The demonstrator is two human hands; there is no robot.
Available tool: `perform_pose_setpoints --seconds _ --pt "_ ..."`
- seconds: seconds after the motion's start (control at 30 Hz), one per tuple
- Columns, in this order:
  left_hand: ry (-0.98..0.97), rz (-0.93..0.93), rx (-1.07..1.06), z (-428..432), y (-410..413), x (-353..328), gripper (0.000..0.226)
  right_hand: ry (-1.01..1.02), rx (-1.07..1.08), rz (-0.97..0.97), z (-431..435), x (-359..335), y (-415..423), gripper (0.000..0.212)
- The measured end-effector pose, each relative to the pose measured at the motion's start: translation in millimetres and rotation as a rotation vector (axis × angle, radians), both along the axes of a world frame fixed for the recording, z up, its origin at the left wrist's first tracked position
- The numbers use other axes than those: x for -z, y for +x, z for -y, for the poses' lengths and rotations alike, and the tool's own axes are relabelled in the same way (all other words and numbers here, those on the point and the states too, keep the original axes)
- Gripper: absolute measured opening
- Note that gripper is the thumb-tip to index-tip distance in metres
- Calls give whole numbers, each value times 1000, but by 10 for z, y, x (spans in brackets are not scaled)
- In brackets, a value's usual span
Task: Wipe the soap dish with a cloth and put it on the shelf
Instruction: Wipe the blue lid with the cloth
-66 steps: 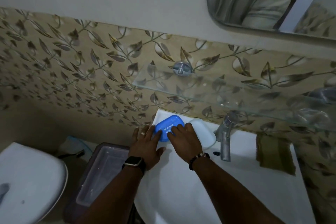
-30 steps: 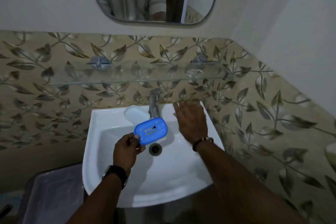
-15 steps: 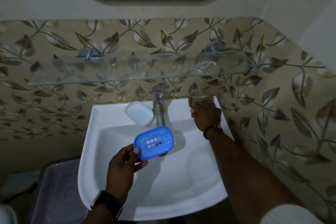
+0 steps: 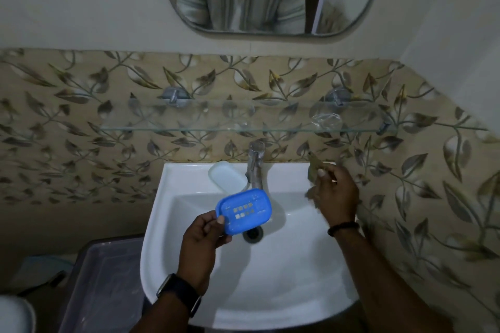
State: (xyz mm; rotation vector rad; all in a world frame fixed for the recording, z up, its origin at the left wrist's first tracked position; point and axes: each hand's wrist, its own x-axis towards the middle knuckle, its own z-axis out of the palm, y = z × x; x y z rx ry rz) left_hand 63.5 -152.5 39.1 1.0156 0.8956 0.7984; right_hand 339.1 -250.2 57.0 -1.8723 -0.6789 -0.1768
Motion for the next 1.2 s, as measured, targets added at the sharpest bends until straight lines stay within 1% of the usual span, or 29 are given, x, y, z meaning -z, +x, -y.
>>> perform_pose_setpoints --seconds 0.07,0.1,0.17,0.2,0.23,0.3,0.37,0.43,0.47,0.53,0.6,0.67,0.77,0.83,0.87,0.93,0.97,1.03,1.1,1.17,1.2 --pt "-15 48 12 3 23 -45 18 20 -47 240 21 -212 -363 11" --pt "-25 73 23 8 36 -80 18 -8 -113 387 21 -309 -576 11" --pt "-33 105 66 25 56 -154 18 -148 -329 677 -7 -384 -1022 14" --pt "-22 107 93 38 55 -190 19 -259 -430 762 -39 -370 -1227 17" --pt "-6 100 112 50 46 -220 19 -355 -493 788 -71 -344 -1399 21" --pt "23 85 122 63 -16 -268 18 -472 -517 754 -89 -327 -1591 29" --pt "54 90 135 59 -95 -315 19 -537 -489 807 -52 -386 -1590 35" --pt "84 111 146 66 -165 -377 19 -591 -416 844 20 -516 -1545 40" --pt "94 122 139 81 -184 -402 19 -613 -356 832 49 -578 -1524 40" --pt "108 135 127 113 -216 -439 20 -649 -235 749 68 -677 -1584 36" --pt "114 135 139 139 -246 -449 20 -645 -175 616 33 -702 -1776 29" --pt "112 132 167 123 -285 -443 19 -576 -239 504 -23 -686 -1993 24" --pt "73 159 164 20 -318 -489 16 -513 -422 468 -40 -733 -2093 31" --pt "62 192 159 -42 -325 -521 16 -498 -502 489 21 -818 -2012 37" --pt "54 206 149 -50 -331 -530 16 -512 -553 531 66 -856 -1965 44" --pt "40 218 129 -15 -337 -524 15 -562 -652 664 168 -916 -1871 53" --pt "32 221 121 14 -339 -516 15 -586 -663 738 208 -940 -1804 52" --pt "24 237 82 55 -338 -522 15 -634 -598 852 259 -988 -1669 46" --pt "37 245 32 54 -301 -551 16 -671 -466 894 262 -1006 -1612 40" --pt "54 232 -9 57 -256 -600 17 -640 -368 838 200 -929 -1709 35" --pt "62 225 -22 62 -228 -618 18 -577 -372 769 147 -873 -1792 35"
